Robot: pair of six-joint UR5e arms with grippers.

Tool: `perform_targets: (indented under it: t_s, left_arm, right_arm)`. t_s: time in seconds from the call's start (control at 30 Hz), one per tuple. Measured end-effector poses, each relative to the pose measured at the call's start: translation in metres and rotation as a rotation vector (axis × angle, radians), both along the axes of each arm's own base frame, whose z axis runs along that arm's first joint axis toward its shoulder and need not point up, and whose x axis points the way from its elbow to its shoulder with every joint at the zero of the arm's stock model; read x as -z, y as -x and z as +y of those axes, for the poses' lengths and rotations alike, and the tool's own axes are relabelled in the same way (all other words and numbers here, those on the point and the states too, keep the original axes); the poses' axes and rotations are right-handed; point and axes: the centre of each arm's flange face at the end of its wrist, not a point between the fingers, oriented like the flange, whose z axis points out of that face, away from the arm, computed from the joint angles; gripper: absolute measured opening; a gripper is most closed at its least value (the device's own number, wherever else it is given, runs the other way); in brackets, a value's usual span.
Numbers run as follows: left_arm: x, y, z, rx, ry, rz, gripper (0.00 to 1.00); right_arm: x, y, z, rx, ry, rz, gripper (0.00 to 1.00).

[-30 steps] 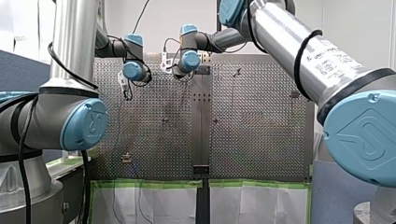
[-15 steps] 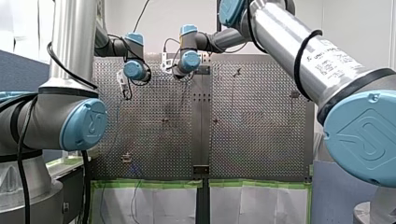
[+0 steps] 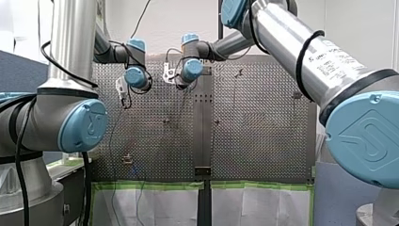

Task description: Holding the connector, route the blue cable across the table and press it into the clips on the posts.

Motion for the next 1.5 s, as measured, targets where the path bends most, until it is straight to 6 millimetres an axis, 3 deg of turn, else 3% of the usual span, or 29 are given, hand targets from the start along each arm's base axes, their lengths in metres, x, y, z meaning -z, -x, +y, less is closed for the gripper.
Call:
perform_targets:
  t_s: [0.23,0.9,1.13,1.5]
  left_arm:
    - [0.029,0.007,0.001,-0.005,0.009,0.017,0.00]
    - [0.155,0.032,0.009,-0.007,0.020,0.161,0.00]
    - [0.171,0.042,0.006,0.041,0.038,0.157,0.00]
    - [0.177,0.009,-0.005,0.129,0.061,0.085,0.00]
  right_arm:
    - [0.028,0.005,0.004,0.000,-0.034,0.042,0.00]
    - [0.099,0.022,0.025,-0.007,-0.122,0.158,0.00]
    - [0.118,0.025,0.032,-0.011,-0.134,0.170,0.00]
    - [0.140,0.028,0.023,0.002,-0.147,0.177,0.00]
